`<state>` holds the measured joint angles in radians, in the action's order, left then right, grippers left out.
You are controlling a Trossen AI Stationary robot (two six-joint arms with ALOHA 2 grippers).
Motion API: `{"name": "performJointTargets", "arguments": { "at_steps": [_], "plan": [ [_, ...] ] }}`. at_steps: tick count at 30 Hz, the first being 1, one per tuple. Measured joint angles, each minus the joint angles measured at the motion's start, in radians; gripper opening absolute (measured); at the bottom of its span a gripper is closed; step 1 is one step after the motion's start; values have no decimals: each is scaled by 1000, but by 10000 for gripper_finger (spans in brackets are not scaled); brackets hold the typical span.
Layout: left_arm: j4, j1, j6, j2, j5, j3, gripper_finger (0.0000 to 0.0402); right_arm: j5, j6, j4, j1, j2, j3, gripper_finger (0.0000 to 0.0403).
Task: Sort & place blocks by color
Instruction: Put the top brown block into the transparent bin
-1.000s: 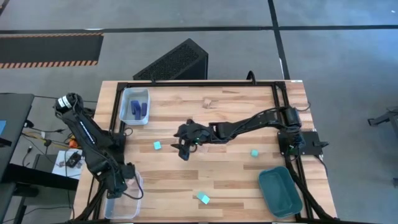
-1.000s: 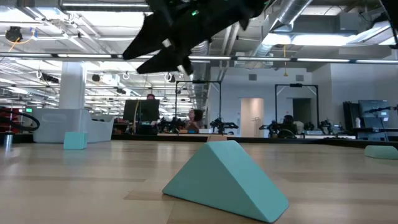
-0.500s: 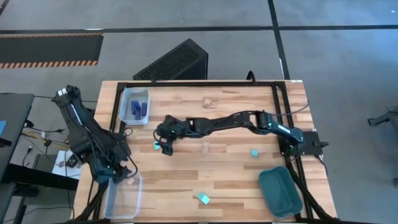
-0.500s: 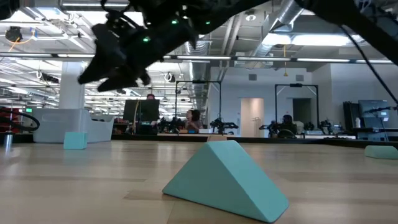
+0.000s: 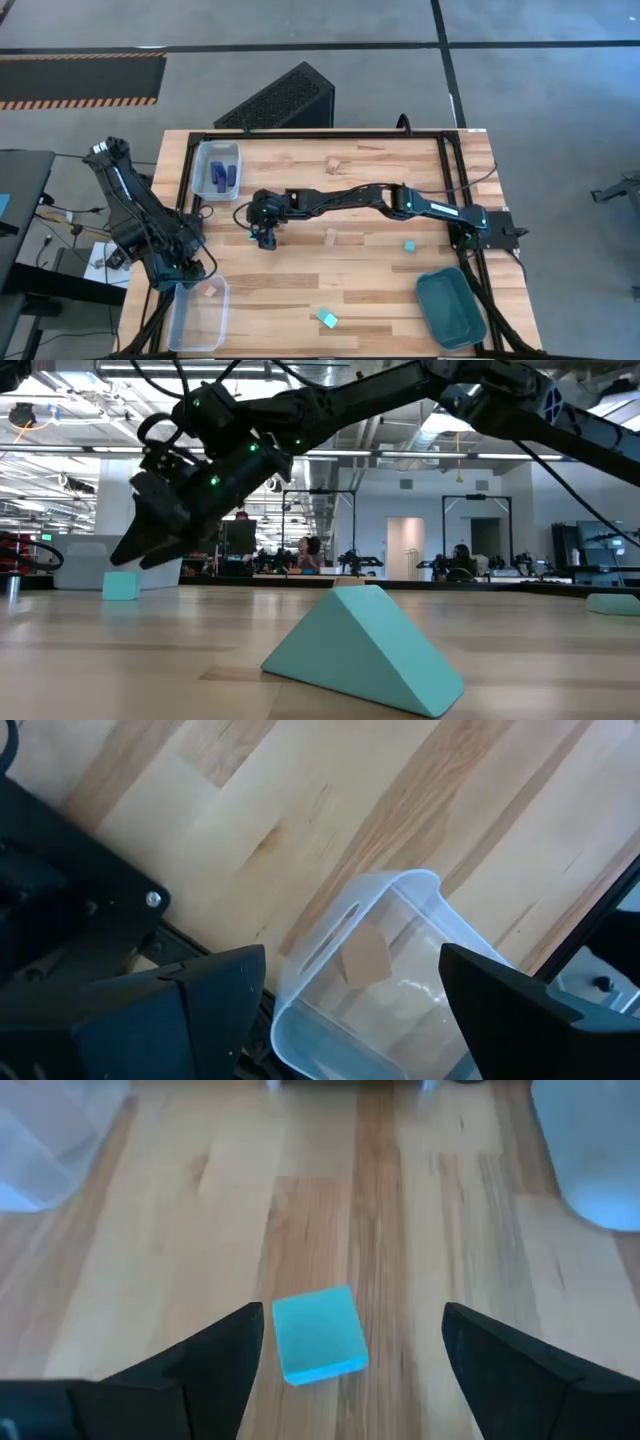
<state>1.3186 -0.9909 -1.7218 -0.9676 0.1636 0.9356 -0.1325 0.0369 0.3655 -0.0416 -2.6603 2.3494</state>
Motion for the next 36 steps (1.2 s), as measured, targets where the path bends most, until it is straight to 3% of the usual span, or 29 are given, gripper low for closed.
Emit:
{"name": "performJointTargets", "arguments": {
  "at_steps": [6,20,25,31,36],
  "plan": [
    [0,3,9,0,-1,0,286,-102,25,-3,-8,3,2,322],
    [1,78,26,0,1,0,286,-67,0,-39,14,-59,2,290],
    [1,94,56,0,27,0,286,-65,-3,-34,17,-61,2,241],
    [0,134,133,0,62,0,286,-66,-78,-40,17,-61,2,129],
    [0,187,174,0,64,0,286,-75,-195,52,13,-31,3,119]
  ]
}}
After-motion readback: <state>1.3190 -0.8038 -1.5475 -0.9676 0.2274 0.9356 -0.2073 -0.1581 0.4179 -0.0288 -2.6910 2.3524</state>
